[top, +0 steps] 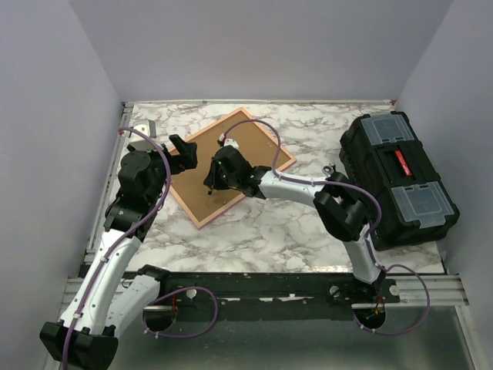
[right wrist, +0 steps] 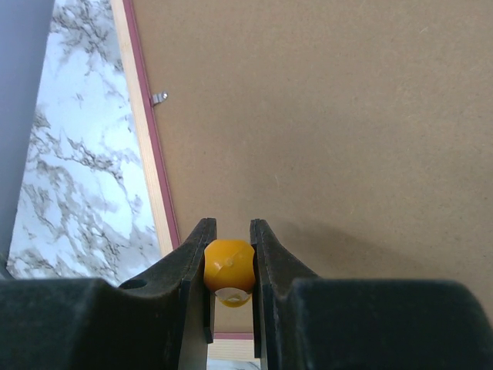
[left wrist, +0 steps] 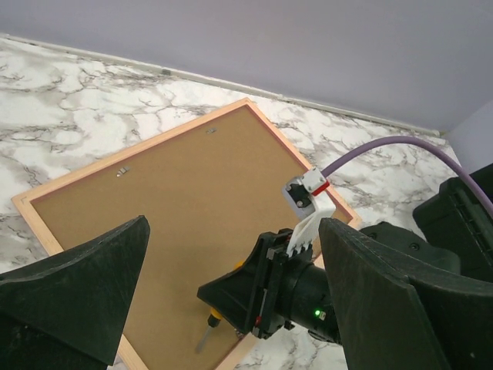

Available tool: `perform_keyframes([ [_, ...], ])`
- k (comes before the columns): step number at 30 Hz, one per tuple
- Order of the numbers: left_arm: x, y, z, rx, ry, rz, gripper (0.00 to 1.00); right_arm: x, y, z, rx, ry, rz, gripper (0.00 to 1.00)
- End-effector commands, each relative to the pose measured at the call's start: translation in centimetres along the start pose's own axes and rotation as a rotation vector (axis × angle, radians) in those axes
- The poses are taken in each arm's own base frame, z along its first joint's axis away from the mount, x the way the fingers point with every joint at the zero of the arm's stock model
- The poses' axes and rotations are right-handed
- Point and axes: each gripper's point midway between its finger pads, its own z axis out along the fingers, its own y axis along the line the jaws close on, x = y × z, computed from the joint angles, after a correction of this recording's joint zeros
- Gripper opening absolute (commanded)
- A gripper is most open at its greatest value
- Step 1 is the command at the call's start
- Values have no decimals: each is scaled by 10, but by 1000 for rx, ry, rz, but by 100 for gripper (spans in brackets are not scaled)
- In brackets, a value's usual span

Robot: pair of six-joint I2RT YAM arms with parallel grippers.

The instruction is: Take the photo out of the frame

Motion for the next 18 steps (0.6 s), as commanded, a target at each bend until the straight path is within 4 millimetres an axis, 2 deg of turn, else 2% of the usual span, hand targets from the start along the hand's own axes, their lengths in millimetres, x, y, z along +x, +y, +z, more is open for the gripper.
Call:
perform_keyframes([
  [1,-3,7,2,-33,-15,5,96,18,7,5,6,40,-35,0],
  [8,0,5,5,-27,1,5,96,37,14,-3,-4,84,-73,1],
  [14,3,5,8,-24,18,7,96,57,15,-18,-11,134,-101,1],
  [18,5,4,9,-19,27,7,96,61,13,-32,5,145,-126,1],
])
